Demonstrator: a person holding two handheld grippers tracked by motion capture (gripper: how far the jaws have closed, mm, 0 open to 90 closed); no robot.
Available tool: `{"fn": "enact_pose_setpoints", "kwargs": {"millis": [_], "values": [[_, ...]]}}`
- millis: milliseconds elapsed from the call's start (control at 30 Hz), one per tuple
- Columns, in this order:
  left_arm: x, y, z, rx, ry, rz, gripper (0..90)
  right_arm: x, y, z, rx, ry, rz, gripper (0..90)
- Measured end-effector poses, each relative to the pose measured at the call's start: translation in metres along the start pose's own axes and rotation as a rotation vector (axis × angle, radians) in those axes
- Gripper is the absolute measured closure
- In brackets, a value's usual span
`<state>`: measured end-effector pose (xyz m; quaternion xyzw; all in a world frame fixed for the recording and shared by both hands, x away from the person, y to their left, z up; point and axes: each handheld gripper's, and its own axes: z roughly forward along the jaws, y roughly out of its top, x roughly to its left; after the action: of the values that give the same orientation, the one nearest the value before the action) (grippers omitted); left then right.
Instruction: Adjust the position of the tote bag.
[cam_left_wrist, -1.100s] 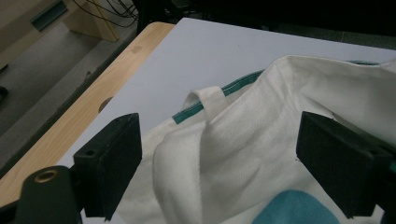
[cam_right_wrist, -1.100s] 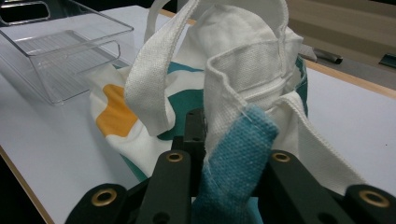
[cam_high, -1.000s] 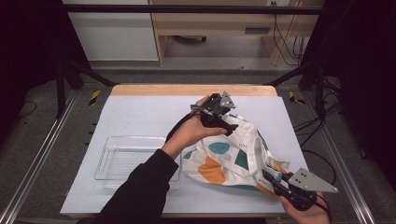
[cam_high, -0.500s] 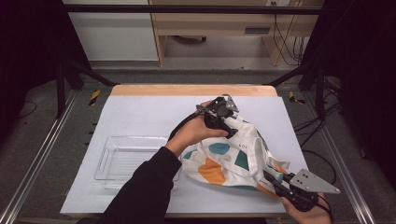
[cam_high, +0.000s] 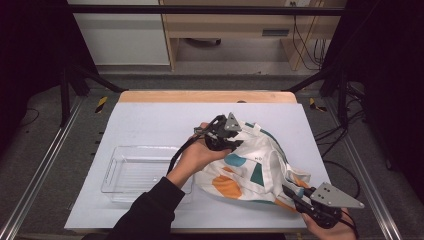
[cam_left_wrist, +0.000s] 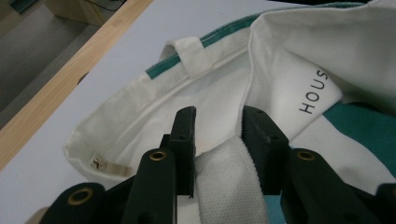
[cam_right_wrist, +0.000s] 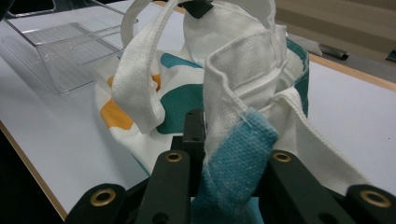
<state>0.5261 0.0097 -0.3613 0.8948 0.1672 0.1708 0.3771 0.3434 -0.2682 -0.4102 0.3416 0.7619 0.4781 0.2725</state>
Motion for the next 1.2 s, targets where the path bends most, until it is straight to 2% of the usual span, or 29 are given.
{"fn": "enact_pose_setpoints", "kwargs": {"millis": [167, 267, 367, 400, 533, 633, 667, 733, 767, 800, 833, 867, 900, 933, 967, 1000, 1100, 1133, 1167, 1200], "values": [[-0.008, -0.011, -0.007, -0.041, 0.018, -0.037, 68.0, 0.000, -0.002, -0.001, 0.011, -0.004, 0.003, 77.9], [-0.021, -0.022, -0.014, -0.076, 0.030, -0.056, 68.7, 0.001, -0.005, -0.003, 0.024, -0.007, 0.005, 77.5], [-0.026, -0.027, -0.017, -0.089, 0.042, -0.055, 69.1, 0.001, -0.006, -0.005, 0.027, -0.002, 0.008, 77.2], [-0.033, -0.032, -0.019, -0.095, 0.054, -0.042, 69.2, 0.001, -0.008, -0.004, 0.023, 0.001, 0.011, 76.6], [-0.042, -0.039, -0.021, -0.108, 0.059, -0.029, 69.5, 0.000, -0.009, -0.001, 0.016, 0.006, 0.020, 74.7], [-0.046, -0.046, -0.023, -0.119, 0.048, -0.036, 69.7, -0.001, -0.008, 0.000, 0.022, 0.009, 0.026, 71.2], [-0.048, -0.050, -0.024, -0.123, 0.042, -0.040, 69.7, -0.002, -0.007, -0.001, 0.021, 0.011, 0.027, 69.4], [-0.050, -0.056, -0.025, -0.132, 0.034, -0.046, 69.8, -0.004, -0.004, -0.004, 0.006, 0.000, 0.040, 59.0], [-0.050, -0.056, -0.025, -0.132, 0.034, -0.046, 69.9, -0.004, -0.004, -0.004, 0.006, 0.000, 0.040, 59.0], [-0.051, -0.059, -0.025, -0.139, 0.029, -0.055, 69.9, -0.004, -0.003, -0.005, 0.005, 0.000, 0.032, 49.9], [-0.051, -0.059, -0.025, -0.139, 0.029, -0.055, 70.0, -0.004, -0.003, -0.005, 0.005, 0.000, 0.032, 49.9], [-0.052, -0.060, -0.025, -0.129, 0.029, -0.044, 70.1, -0.005, 0.000, -0.007, 0.009, 0.000, 0.033, 39.5], [-0.052, -0.060, -0.025, -0.129, 0.029, -0.044, 70.1, -0.005, 0.000, -0.007, 0.009, 0.000, 0.033, 39.5], [-0.054, -0.062, -0.026, -0.127, 0.023, -0.039, 70.0, -0.005, 0.003, -0.009, 0.021, -0.006, 0.040, 27.9], [-0.054, -0.062, -0.026, -0.127, 0.023, -0.039, 70.0, -0.005, 0.003, -0.009, 0.021, -0.006, 0.040, 27.9], [-0.055, -0.064, -0.027, -0.123, 0.023, -0.030, 69.9, -0.005, 0.007, -0.010, 0.041, -0.013, 0.045, 19.1], [-0.056, -0.065, -0.028, -0.118, 0.022, -0.021, 69.9, -0.005, 0.010, -0.012, 0.037, -0.016, 0.048, 17.7], [-0.056, -0.065, -0.030, -0.129, 0.022, -0.035, 69.9, -0.007, 0.013, -0.013, 0.039, 0.005, 0.078, 14.7], [-0.056, -0.065, -0.030, -0.129, 0.022, -0.035, 69.9, -0.007, 0.013, -0.013, 0.039, 0.005, 0.078, 14.7], [-0.056, -0.066, -0.031, -0.132, 0.035, -0.036, 69.9, -0.007, 0.017, -0.014, 0.044, 0.023, 0.101, 13.7]]}}
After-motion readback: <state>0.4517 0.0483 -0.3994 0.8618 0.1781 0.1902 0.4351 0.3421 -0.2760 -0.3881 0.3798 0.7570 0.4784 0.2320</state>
